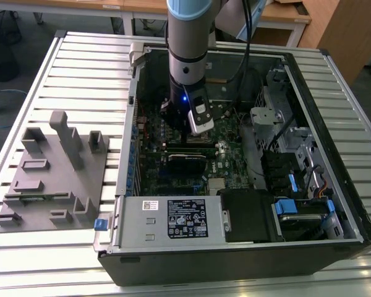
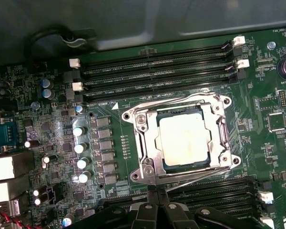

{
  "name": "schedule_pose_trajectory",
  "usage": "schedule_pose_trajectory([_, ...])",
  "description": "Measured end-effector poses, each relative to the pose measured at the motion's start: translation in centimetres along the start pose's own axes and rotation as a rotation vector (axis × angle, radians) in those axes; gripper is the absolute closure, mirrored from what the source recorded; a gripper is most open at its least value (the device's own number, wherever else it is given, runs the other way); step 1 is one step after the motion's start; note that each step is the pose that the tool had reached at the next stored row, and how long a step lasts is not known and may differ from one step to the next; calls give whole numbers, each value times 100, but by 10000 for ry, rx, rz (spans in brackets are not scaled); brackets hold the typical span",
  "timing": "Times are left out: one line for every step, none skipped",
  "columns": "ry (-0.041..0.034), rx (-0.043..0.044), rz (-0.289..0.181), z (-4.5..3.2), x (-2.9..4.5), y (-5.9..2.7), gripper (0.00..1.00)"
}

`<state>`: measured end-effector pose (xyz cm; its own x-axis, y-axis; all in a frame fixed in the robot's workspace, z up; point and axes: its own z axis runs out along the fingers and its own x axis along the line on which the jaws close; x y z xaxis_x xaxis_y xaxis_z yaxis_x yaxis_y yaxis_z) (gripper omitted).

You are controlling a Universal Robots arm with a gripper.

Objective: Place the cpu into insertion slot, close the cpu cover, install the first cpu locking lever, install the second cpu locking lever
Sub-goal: 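Install the second cpu locking lever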

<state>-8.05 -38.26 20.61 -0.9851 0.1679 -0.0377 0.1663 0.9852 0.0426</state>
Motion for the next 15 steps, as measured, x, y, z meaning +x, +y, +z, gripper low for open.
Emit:
schedule_pose_trajectory([2,-9,0,0,4,-1,90])
schedule_pose_trajectory([3,-20,1,0,10,-1,90])
schedule_pose_trajectory([5,-30,1,0,17,-2,90])
schedule_pose_trajectory([7,-41,1,-1,22,-2,90])
schedule_pose_trajectory([9,-56,-1,0,24,-1,90])
schedule_pose_trajectory([12,-73,-6,1,24,1,90])
schedule_pose_trajectory([15,-86,-12,1,25,3,90])
schedule_pose_trajectory([19,-99,-17,1,26,7,90])
schedule_pose_trajectory([21,-112,-25,1,26,9,90])
schedule_pose_trajectory([23,-125,-30,2,27,11,90])
schedule_pose_trajectory([25,-137,-35,2,27,13,90])
schedule_pose_trajectory([27,-148,-40,2,28,15,90])
schedule_pose_trajectory([28,-157,-43,2,28,16,90])
schedule_pose_trajectory([29,-162,-44,3,29,16,90])
schedule_pose_trajectory([30,-165,-44,3,30,16,90])
